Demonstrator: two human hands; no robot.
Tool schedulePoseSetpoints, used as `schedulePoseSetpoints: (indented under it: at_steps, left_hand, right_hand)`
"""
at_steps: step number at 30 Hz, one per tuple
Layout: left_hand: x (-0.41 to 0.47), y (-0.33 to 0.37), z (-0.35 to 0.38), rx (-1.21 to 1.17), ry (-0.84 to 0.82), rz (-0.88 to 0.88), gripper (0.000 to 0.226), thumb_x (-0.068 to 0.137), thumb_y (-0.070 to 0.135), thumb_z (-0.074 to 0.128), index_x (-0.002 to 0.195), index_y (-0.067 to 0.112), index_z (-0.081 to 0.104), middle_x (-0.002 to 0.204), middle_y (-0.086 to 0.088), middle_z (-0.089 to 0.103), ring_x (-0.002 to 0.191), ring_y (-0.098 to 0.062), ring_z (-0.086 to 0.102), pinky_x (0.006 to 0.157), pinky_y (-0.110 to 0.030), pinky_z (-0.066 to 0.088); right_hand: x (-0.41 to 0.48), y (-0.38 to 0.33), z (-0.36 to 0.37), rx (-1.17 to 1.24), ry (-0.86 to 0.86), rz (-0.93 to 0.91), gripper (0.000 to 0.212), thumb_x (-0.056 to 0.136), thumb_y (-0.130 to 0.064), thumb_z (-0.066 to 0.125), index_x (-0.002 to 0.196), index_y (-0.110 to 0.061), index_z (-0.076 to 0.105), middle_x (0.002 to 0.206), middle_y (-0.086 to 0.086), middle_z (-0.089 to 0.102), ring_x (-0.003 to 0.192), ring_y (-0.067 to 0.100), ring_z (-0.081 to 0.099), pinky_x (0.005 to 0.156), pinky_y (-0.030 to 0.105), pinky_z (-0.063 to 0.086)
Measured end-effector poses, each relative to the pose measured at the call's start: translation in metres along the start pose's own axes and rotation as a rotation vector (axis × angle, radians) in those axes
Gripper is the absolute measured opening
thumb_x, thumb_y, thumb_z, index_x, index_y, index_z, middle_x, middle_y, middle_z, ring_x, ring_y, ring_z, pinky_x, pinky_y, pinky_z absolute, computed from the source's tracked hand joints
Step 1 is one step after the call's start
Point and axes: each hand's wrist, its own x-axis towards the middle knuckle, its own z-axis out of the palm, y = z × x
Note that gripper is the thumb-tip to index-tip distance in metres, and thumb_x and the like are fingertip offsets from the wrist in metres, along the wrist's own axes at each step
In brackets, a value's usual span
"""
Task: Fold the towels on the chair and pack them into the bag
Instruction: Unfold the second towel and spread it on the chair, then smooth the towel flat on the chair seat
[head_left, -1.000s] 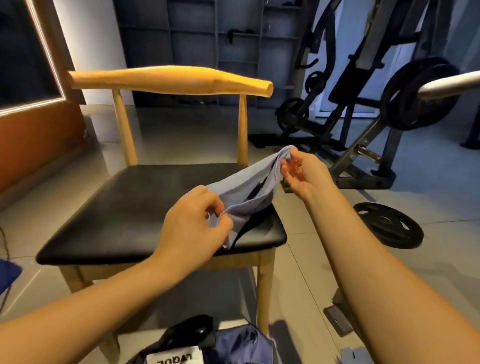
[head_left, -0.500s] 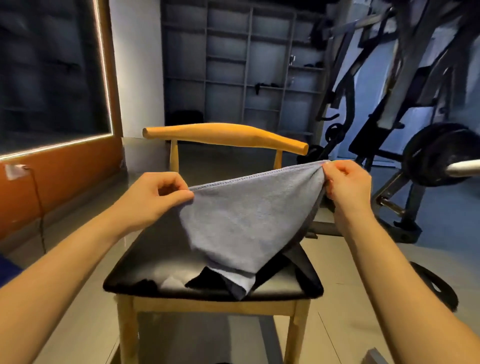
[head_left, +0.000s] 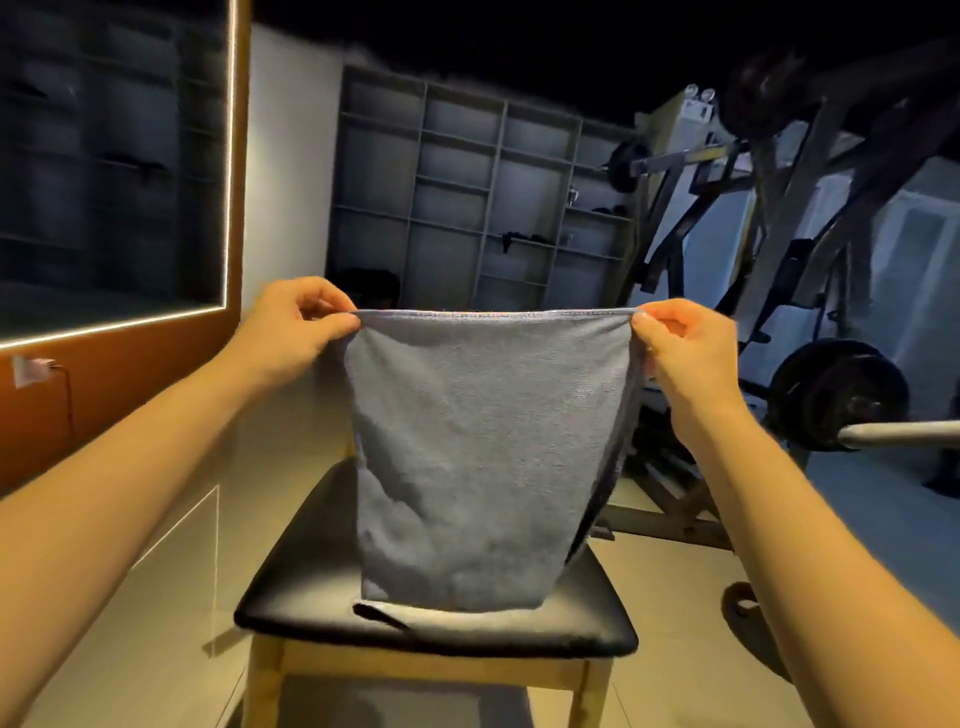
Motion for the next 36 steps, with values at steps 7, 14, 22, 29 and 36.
schedulePoseSetpoints:
  at_steps: [7,14,22,29,36]
  left_hand:
    - [0.013,0.014,-0.02,-0.184,0.016,0.006,0.015,0.1,0.014,0.063,0.112,0.01,0.071,0.093,0.0,0.07,0.073,0.002,0.066,0.06,-0.012,0.053]
    - [0.034,-0.01,0.0,-0.476,-0.09,-0.188,0.011,0.098,0.012,0.064,0.1,0.016,0.073,0.092,0.001,0.074,0.095,-0.02,0.069,0.085,-0.037,0.056]
    - [0.021,-0.132,0.094,0.082,-0.223,-0.489,0.003,0.092,0.006,0.072,0.092,0.007,0.075,0.094,-0.015,0.071,0.085,-0.026,0.067,0.065,-0.029,0.053]
    - [0.027,-0.202,0.149,0.096,-0.118,-0.628,0.003,0.094,0.007,0.071,0.096,0.007,0.073,0.096,-0.013,0.069,0.081,-0.025,0.072,0.059,-0.025,0.057]
    - [0.041,-0.256,0.189,0.223,-0.051,-0.731,0.009,0.094,0.005,0.069,0.088,0.006,0.075,0.09,-0.014,0.072,0.076,-0.028,0.071,0.061,-0.033,0.061]
  right_hand:
    - [-0.012,-0.038,-0.03,0.451,-0.199,0.12,0.011,0.096,-0.012,0.064,0.09,-0.015,0.073,0.076,-0.004,0.067,0.062,0.008,0.055,0.052,0.015,0.041]
    - [0.013,0.012,-0.018,0.397,-0.242,0.34,0.016,0.099,-0.011,0.058,0.091,-0.011,0.072,0.049,-0.006,0.039,0.043,0.007,0.034,0.045,0.018,0.033]
    - [-0.017,0.145,0.056,-0.122,-0.28,0.624,0.013,0.097,-0.005,0.059,0.088,-0.005,0.068,0.068,0.012,0.073,0.051,0.017,0.059,0.049,0.025,0.044]
    - [-0.021,0.219,0.098,-0.114,-0.249,0.713,0.01,0.101,-0.005,0.055,0.099,-0.004,0.065,0.084,0.02,0.074,0.066,0.028,0.072,0.062,0.04,0.064]
    - [-0.017,0.281,0.134,-0.143,-0.259,0.784,0.011,0.102,-0.006,0.055,0.096,-0.008,0.064,0.091,0.021,0.076,0.072,0.027,0.075,0.065,0.035,0.064]
